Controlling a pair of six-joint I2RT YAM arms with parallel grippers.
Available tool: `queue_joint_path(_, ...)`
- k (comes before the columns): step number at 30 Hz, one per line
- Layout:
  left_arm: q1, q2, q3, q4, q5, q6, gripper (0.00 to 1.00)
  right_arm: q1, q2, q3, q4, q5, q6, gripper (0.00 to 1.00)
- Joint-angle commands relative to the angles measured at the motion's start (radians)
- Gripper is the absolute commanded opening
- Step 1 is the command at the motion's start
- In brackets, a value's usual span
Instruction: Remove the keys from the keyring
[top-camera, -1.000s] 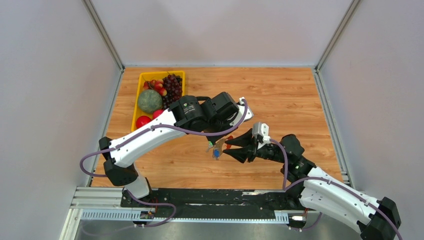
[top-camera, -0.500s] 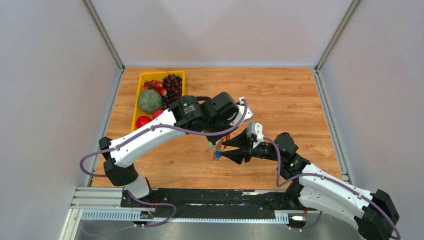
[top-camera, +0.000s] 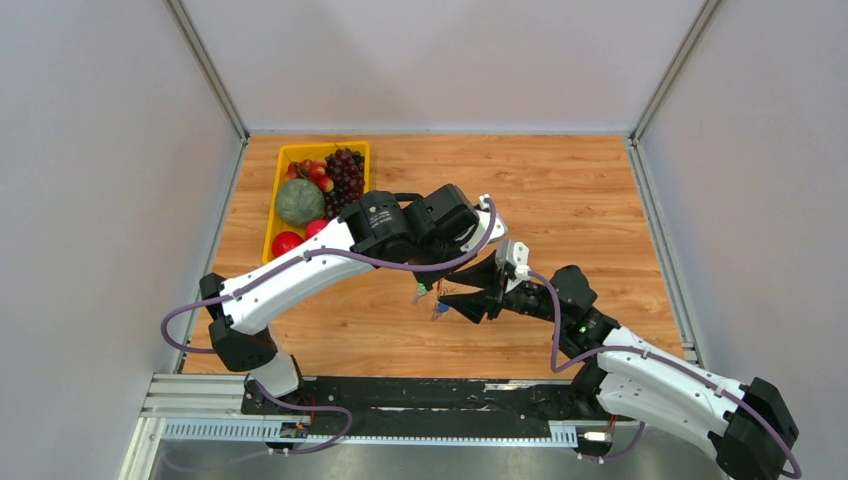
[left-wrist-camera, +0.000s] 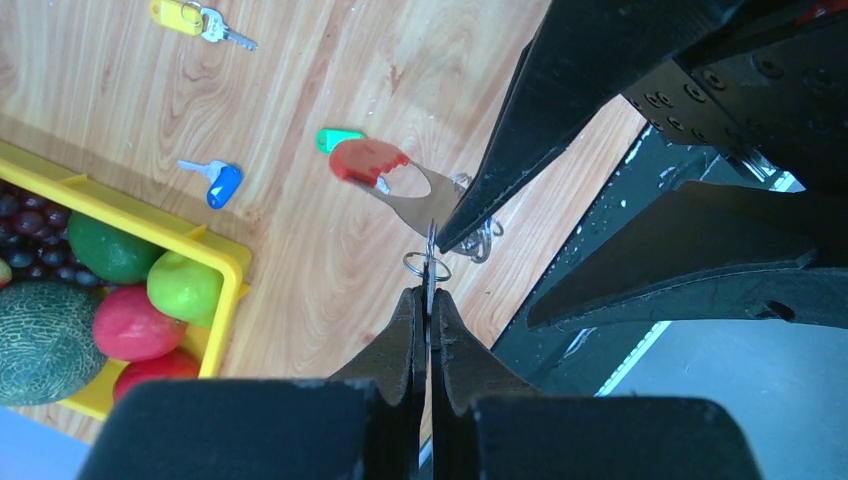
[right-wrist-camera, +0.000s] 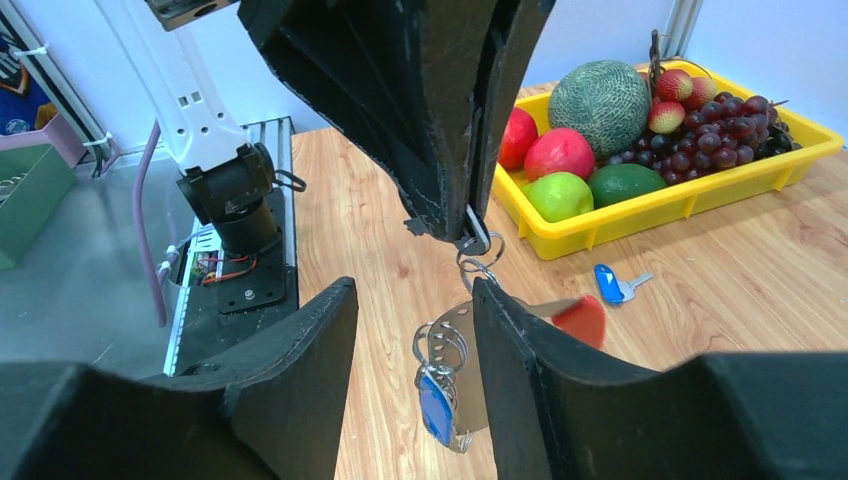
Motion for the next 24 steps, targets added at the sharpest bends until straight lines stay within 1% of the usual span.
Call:
queue_joint_path(1, -0.005, -0.011, 0.037, 0.007, 0.014, -0.018, 0.0, 0.004, -0.001, 0.01, 0.026, 0.039, 0.005, 0.52)
queue_joint_path(13, -0.005, -0.013, 0.038, 0.015, 0.032, -0.019, 0.0, 0.012, 0.028, 0.019, 0.044, 0.017, 0.01, 0.51)
queue_joint_path(17, -0.005, -0.015, 0.04, 0.027, 0.059, -0.025, 0.0, 0.02, 0.046, 0.024, 0.066, 0.042, 0.015, 0.48)
queue_joint_path(18, -0.005, -0.015, 0.039, 0.031, 0.071, -0.027, 0.0, 0.021, 0.049, 0.025, 0.072, 0.054, 0.018, 0.46)
queue_joint_path(20, -0.005, -0.017, 0.039, 0.035, 0.084, -0.029, 0.0, 0.024, 0.054, 0.028, 0.083, 0.076, 0.023, 0.39)
queue_joint_path(22, -0.005, -0.019, 0.038, 0.037, 0.086, -0.03, 0.0, 0.025, 0.051, 0.027, 0.084, 0.089, 0.019, 0.29)
queue_joint_path(24, -0.005, -0.022, 0.037, 0.038, 0.086, -0.031, 0.0, 0.025, 0.045, 0.023, 0.074, 0.104, 0.011, 0.17)
